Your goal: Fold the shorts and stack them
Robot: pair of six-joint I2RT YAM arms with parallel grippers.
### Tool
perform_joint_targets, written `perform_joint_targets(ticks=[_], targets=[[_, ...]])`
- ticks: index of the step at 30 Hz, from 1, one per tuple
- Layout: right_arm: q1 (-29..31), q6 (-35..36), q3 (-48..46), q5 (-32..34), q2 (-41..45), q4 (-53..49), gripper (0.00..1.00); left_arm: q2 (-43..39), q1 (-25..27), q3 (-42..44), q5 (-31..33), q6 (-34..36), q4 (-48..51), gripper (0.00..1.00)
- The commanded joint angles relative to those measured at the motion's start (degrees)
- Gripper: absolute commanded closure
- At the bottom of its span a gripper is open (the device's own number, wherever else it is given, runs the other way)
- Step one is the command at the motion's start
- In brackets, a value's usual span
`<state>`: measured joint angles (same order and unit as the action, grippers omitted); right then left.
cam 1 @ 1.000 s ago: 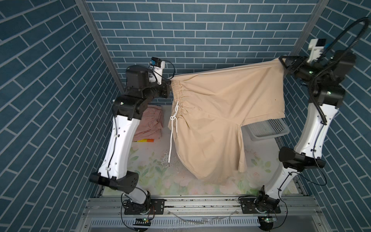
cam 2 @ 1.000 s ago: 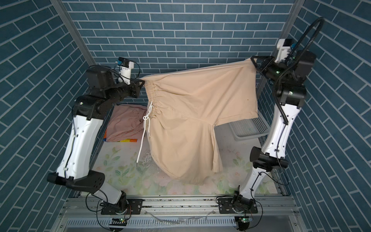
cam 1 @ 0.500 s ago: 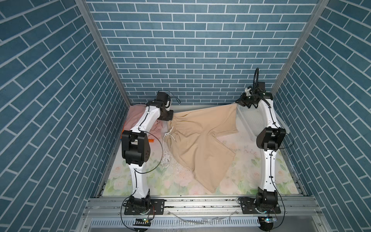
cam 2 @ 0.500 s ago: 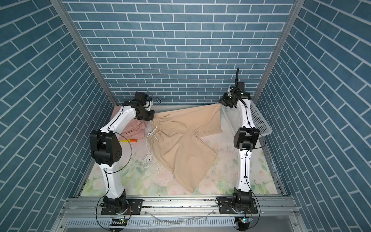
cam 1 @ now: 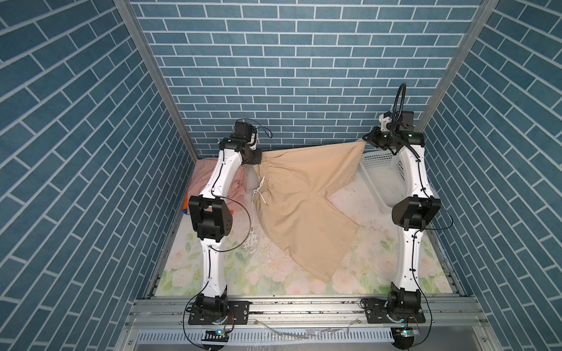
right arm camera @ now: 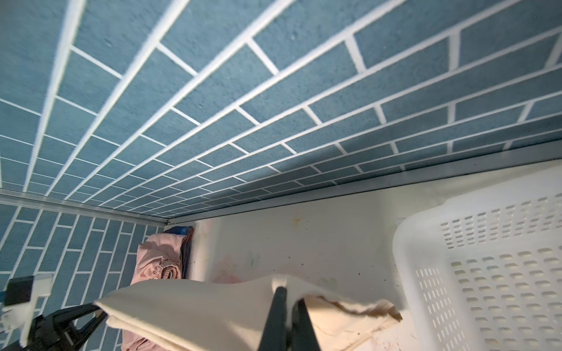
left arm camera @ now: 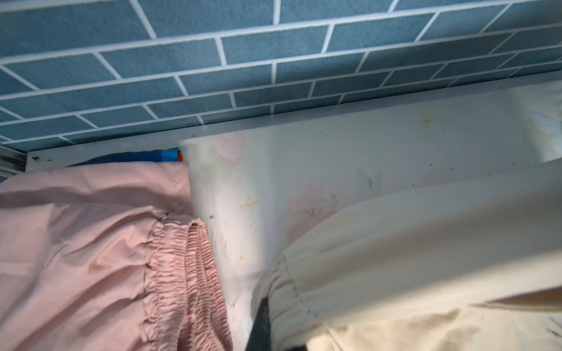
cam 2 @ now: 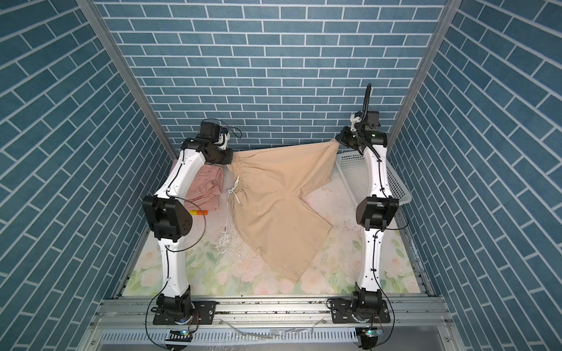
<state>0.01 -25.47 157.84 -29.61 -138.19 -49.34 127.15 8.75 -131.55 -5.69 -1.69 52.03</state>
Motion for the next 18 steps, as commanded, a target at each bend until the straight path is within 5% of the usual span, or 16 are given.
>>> perform_joint_targets(ticks=[1, 7, 18], targets=[[-1.2, 4.3, -1.1, 5.8, 6.6, -1.2, 1.0, 1.3, -3.5, 0.4, 5.0, -0.4, 5.3, 0.97], [4.5, 7.1, -20.9, 11.0, 21.8, -4.8, 1.0, -0.1, -5.0, 3.9, 1.0, -2.8, 5.1, 0.9], [21.6, -3.3, -84.3, 18.8, 56.6, 12.3, 1.0, -13.3, -7.1, 27.9, -5.3, -6.5, -4.1, 0.85]])
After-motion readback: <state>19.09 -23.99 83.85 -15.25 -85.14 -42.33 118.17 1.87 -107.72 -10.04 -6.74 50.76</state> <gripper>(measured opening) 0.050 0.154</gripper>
